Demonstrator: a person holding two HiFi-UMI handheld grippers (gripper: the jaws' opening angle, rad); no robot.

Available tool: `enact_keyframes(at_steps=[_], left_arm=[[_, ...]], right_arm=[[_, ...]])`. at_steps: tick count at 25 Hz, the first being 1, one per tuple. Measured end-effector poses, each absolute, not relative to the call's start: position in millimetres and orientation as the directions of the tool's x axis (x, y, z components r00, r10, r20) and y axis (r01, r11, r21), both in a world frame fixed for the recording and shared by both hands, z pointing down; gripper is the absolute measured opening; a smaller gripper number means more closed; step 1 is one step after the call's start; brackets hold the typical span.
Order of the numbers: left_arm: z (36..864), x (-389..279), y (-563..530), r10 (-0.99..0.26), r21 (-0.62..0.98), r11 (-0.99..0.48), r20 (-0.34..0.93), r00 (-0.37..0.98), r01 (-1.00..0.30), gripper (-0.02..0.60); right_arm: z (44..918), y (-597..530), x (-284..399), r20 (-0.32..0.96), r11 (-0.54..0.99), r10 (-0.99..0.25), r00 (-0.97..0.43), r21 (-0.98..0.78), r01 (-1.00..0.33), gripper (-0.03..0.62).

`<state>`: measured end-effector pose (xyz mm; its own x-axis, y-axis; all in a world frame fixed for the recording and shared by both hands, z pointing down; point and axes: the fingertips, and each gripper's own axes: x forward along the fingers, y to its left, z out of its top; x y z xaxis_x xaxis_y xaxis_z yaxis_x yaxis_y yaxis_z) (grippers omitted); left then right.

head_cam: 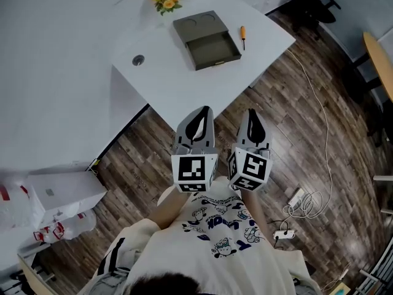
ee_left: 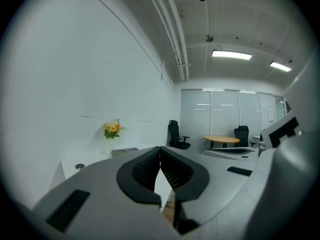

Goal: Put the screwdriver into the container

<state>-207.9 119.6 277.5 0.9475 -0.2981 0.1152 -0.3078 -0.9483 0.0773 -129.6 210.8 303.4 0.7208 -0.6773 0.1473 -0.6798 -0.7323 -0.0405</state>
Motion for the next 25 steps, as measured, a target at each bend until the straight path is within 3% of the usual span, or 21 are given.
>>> enact_keyframes(at_steps=[25], left_arm=[[295, -119, 55, -0.221, 0.095, -0.967, 0.156, 0.963, -0.237, 0.015]], right_arm=[[321, 146, -52, 0.191, -0.774, -0.63, 0.753, -0.073, -0.629, 0.041]])
